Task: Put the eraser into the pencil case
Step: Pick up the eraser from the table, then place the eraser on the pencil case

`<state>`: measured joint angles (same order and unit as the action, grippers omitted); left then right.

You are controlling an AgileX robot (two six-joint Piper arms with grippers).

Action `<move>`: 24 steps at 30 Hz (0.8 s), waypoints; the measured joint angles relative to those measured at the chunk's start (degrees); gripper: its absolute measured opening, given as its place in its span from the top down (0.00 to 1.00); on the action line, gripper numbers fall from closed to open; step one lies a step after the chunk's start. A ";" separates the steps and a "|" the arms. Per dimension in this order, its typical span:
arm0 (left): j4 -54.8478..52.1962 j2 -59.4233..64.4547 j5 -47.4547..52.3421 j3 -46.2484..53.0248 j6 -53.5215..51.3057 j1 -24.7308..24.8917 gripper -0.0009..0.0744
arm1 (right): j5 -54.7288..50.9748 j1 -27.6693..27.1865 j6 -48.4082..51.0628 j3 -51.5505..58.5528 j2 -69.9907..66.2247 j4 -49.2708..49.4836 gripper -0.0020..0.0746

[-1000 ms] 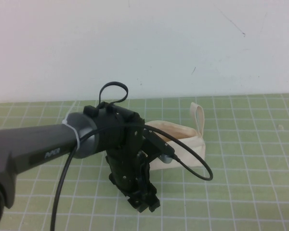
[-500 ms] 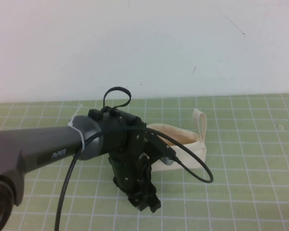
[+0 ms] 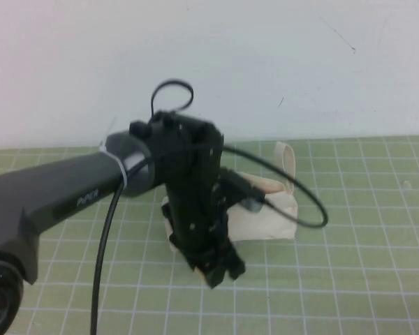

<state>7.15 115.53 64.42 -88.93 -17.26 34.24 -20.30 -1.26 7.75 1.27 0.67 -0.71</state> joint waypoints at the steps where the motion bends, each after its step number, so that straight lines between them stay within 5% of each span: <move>1: 0.64 0.00 1.24 -2.02 0.43 0.00 0.61 | 0.00 0.00 0.00 0.00 0.00 0.00 0.97; 12: 10.47 0.00 5.38 -18.75 0.88 0.00 0.61 | 0.00 0.00 0.00 0.00 0.00 0.00 0.97; 24: 6.29 1.10 -3.23 -20.00 0.96 0.00 0.61 | 0.00 0.00 0.00 0.00 0.00 0.00 0.97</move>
<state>13.43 116.63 61.19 -108.92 -16.30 34.24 -20.30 -1.26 7.75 1.27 0.67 -0.71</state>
